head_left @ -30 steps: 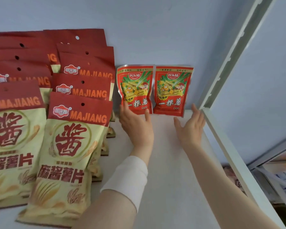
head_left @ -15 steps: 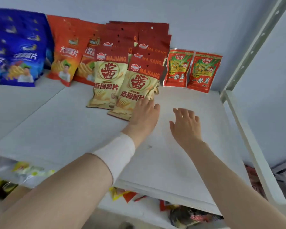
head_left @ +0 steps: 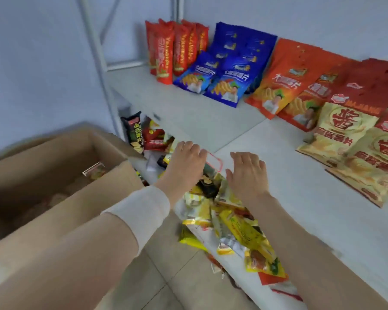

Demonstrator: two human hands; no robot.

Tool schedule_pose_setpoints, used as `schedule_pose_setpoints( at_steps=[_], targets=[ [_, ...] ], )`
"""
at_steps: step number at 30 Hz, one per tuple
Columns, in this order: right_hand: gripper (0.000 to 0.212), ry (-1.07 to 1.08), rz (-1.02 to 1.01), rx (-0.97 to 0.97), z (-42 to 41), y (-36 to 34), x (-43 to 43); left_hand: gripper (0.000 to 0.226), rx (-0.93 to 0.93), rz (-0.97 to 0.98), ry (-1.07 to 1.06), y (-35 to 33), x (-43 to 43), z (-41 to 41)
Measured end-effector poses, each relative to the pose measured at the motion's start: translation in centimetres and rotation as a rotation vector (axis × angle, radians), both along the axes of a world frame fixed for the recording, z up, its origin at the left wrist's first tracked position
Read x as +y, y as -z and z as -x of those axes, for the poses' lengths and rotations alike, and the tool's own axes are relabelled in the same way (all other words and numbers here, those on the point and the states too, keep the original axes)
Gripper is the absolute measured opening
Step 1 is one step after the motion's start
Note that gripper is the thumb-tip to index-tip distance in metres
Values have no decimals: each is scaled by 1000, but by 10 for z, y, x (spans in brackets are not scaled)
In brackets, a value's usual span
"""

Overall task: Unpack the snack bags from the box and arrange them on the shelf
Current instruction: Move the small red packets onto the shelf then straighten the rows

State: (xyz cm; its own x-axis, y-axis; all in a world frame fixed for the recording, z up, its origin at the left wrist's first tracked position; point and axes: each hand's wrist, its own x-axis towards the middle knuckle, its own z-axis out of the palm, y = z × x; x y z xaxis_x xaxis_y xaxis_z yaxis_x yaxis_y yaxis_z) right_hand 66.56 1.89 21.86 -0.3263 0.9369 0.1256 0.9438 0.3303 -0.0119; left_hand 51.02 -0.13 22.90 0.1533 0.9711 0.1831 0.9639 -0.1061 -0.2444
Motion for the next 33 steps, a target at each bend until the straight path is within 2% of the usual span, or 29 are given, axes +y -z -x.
schedule_pose_setpoints(
  at_steps=[6,13,22,30,33],
  targets=[
    [46,-275,50,-65,206,36,0,36,-36,74,-275,40,-43,202],
    [46,-534,154,-136,374,86,4,31,-123,195,-595,102,-94,360],
    [49,-678,354,-185,517,172,66,34,-376,346,-985,204,-93,479],
    [53,-645,683,-430,591,273,107,39,-734,513,-1289,295,-65,531],
    [52,-567,829,-442,606,323,107,43,-850,552,-1362,337,-50,552]
  ],
)
